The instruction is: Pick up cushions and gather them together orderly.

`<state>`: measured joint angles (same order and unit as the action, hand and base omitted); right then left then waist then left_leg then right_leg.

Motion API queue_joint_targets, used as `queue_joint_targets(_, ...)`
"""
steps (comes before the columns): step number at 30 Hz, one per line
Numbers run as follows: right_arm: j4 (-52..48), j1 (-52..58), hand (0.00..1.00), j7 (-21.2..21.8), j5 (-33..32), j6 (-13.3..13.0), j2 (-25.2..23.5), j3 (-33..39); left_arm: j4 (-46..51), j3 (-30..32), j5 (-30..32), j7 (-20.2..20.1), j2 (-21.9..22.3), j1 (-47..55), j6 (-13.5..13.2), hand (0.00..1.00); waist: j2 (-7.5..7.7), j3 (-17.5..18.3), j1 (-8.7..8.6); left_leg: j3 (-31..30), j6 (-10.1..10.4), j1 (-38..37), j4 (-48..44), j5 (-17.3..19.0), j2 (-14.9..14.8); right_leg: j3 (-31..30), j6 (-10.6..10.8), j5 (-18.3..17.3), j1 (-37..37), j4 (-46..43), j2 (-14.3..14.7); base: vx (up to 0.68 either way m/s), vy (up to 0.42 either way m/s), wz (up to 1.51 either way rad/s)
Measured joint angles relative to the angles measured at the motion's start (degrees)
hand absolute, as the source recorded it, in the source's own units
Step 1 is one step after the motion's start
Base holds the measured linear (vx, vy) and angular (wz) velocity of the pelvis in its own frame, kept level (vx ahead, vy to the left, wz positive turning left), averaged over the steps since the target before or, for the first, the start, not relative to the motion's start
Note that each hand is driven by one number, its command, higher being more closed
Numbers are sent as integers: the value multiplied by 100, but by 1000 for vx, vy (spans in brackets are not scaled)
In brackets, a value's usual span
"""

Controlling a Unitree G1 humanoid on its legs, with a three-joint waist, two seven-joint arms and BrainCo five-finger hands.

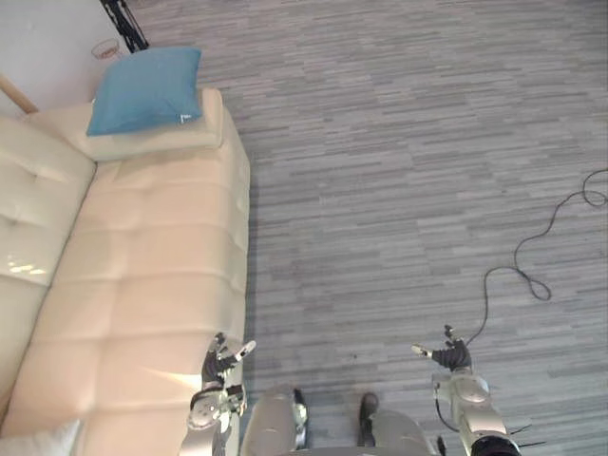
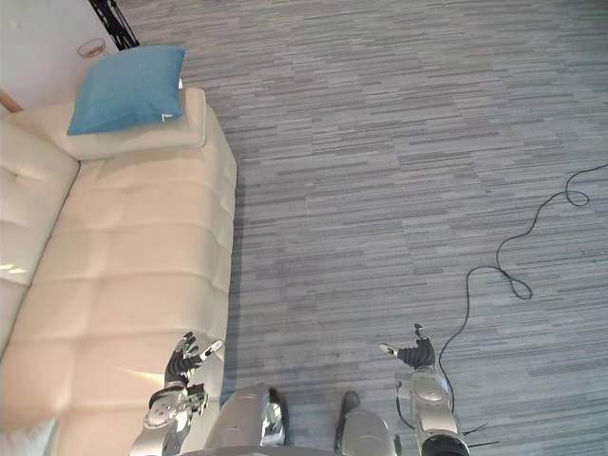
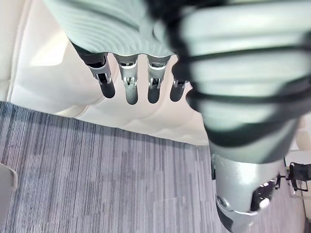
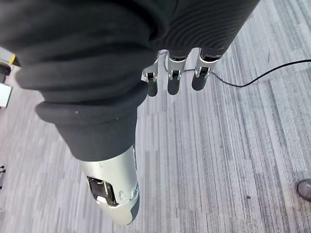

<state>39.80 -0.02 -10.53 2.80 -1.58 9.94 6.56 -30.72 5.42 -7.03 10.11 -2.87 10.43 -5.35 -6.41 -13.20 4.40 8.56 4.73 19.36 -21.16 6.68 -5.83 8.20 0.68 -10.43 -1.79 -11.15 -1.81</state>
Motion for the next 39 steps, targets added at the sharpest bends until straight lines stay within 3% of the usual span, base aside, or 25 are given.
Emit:
queue_joint_targets(3, 5, -15, 0, -102, -3, 5, -66, 68, -5, 114, 14, 17, 45, -64, -5, 0, 352, 105, 85, 57, -577, 73, -248, 306, 379, -83, 382, -281, 55, -105, -362, 622, 276, 7)
queue_joint_targets(5, 7, 15, 0, -106, 2, 2, -184, 221, -45, 95, 17, 13, 96, -8, 22, 0, 562, 105, 75, 92, -950, -160, -583, 782, 641, -268, 912, -627, -380, -1891, -739, 513, 225, 29)
queue_joint_targets(6, 18, 58, 0, -101, 6, 3, -294, 289, -49, -6, 20, 4, 64, 71, 47, 0, 644, 108, 47, 64, -1048, -511, -655, 1011, 791, -533, 1457, -363, -744, -3263, -906, 598, 192, 36)
queue_joint_targets(7, 34, 63, 0, -88, 6, 3, -332, 283, -42, -81, 24, 1, 24, 81, 55, 0, 666, 102, 2, 10, -1103, -727, -682, 1147, 844, -635, 1515, -235, -937, -3953, -952, 618, 154, 47)
queue_joint_targets(8, 46, 99, 0, -65, 8, 7, -396, 283, -41, -153, 46, -1, -41, 144, 69, 0, 678, 99, -73, -94, -1163, -1127, -679, 1318, 913, -646, 1399, -240, -1200, -4992, -1052, 759, 94, 47)
queue_joint_targets(10, 32, 168, 0, -55, 9, 13, -418, 286, -11, -152, 49, 11, -58, 77, 71, 0, 667, 102, -85, -266, -1177, -1741, -424, 1354, 971, -236, 865, -442, -1581, -5433, -1250, 683, 25, 39)
queue_joint_targets(11, -15, 165, 0, -54, 9, 16, -434, 293, 58, -146, 47, 15, -69, 51, 67, 0, 634, 96, -108, -435, -1177, -2101, -157, 1354, 958, 81, 570, -604, -1828, -5206, -1297, 481, -20, 23)
queue_joint_targets(13, -83, 133, 0, -49, 8, 0, -457, 295, 75, -130, 43, 18, -78, -16, 52, 0, 580, 74, -196, -659, -1178, -2551, 205, 1354, 875, 285, 358, -729, -2258, -4405, -1166, 593, -71, 32)
queue_joint_targets(15, -64, 73, 0, -49, 8, 0, -419, 333, -64, -135, 46, 13, -78, -199, 51, 0, 456, 29, -324, -829, -1172, -2890, 433, 1352, 668, 205, 484, -447, -2504, -2681, -755, 603, -112, 52)
queue_joint_targets(17, -55, 130, 0, -47, 8, 36, -408, 403, -209, -109, 59, 22, -128, -276, 51, 0, 560, 56, -359, -962, -665, -3358, 520, 1465, 560, -114, 386, 1095, -2415, -21, -316, 673, -166, 44)
queue_joint_targets(18, -52, 173, 0, -49, 9, 38, -395, 408, -259, -88, 81, 26, -134, -260, 52, 0, 604, 82, -362, -1062, -526, -3486, 470, 1544, 558, -273, 264, 1660, -2395, 93, -262, 861, -273, 49)
queue_joint_targets(19, 3, 163, 0, -50, 8, 86, -217, 461, -523, -94, 119, 28, 44, -361, 73, 0, 275, 150, -405, -1297, -291, -3505, 155, 1499, 246, -233, 49, 1881, -2493, -678, -115, 716, -237, 57)
queue_joint_targets(20, -4, 165, 0, -55, 8, 89, -211, 492, -526, -121, 128, 25, 61, -384, 60, 0, 256, 161, -437, -1334, -80, -3426, -107, 1285, 178, -132, 37, 1646, -2505, -937, -123, 976, -305, 69)
queue_joint_targets(21, -95, 181, 0, -45, 7, 86, -230, 545, -562, -89, 131, 20, 116, -404, 55, 0, 242, 152, -488, -1335, 120, -3044, -1079, 404, 136, 106, -85, 1178, -2281, -1229, -155, 678, -216, 48)
queue_joint_targets(23, -380, 279, 0, -47, -3, 63, -317, 368, -515, 0, 130, 4, 290, -316, 52, 0, 265, 129, -389, -960, 380, -2289, -2871, -978, -198, 193, -147, 906, -1485, -863, -87, 688, -183, 25)
queue_joint_targets(25, -490, 293, 0, -72, -52, 15, -469, 397, -397, -25, 131, -14, 292, -298, 46, 0, 263, 119, -329, -419, -131, -1542, -4153, -286, -643, 239, -207, 790, -789, -434, 4, 573, -90, 16)
queue_joint_targets(26, -561, 259, 0, -80, -77, -27, -549, 421, -257, -35, 125, -13, 291, -260, 48, 0, 389, 72, -229, -116, -326, -877, -4423, 192, -717, 234, -167, 687, -205, 30, -27, 578, -68, 15)
queue_joint_targets(27, -562, 262, 0, -79, -91, -41, -550, 421, -238, -47, 125, -14, 293, -258, 48, 0, 398, 72, -190, -68, -328, -726, -4367, 285, -717, 235, -157, 682, -93, 131, -29, 649, -29, 6)
queue_joint_targets(29, -392, 140, 0, -80, -121, -39, -517, 423, -156, -73, 123, -11, 274, -258, 48, 0, 438, 46, 2, -3, -360, 160, -2757, 647, -427, 218, 62, 482, 435, 538, -103, 555, 101, -6)
queue_joint_targets(31, -264, 87, 0, -87, -121, -33, -483, 435, -156, -74, 123, -11, 273, -172, 54, 0, 360, 10, 60, -80, -107, 265, -1056, 390, -148, 192, 287, 192, 675, 471, -208, 575, 207, -11)
queue_joint_targets(32, -37, 35, 0, -109, -121, -18, -520, 499, -227, -63, 125, -8, 277, -119, 77, 0, 410, -84, 182, 184, -597, -141, -254, -126, 60, -27, 453, -43, 945, 376, -340, 439, 167, -13)
queue_joint_targets(35, 40, -33, 0, -105, -116, 20, -473, 467, -171, 12, 128, 2, 198, -149, 56, 0, 477, -59, 249, 363, -720, -151, -508, -46, 129, -229, 239, 311, 1106, 630, -221, 544, 114, 2)
queue_joint_targets(37, 127, -263, 0, -92, -93, -12, -476, 405, -175, 297, 129, -5, 222, -32, 66, 0, 483, -53, 264, 526, -907, -169, -1154, 233, -31, -485, 403, 513, 1202, 319, -263, 382, 148, -41)
queue_joint_targets(38, 240, -264, 0, -80, -40, -39, -476, 408, -157, 323, 127, -5, 255, 114, 57, 0, 482, 106, 280, 581, -899, -464, -915, 550, -8, -640, 668, 378, 831, -620, -268, 394, 191, -46)
queue_joint_targets(39, 314, -259, 0, -73, -5, -43, -508, 414, -191, 271, 121, -11, 198, 241, 44, 0, 524, 206, 251, 566, -905, -895, -469, 1056, 146, -732, 1488, 269, 181, -2123, -421, 395, 175, -35)
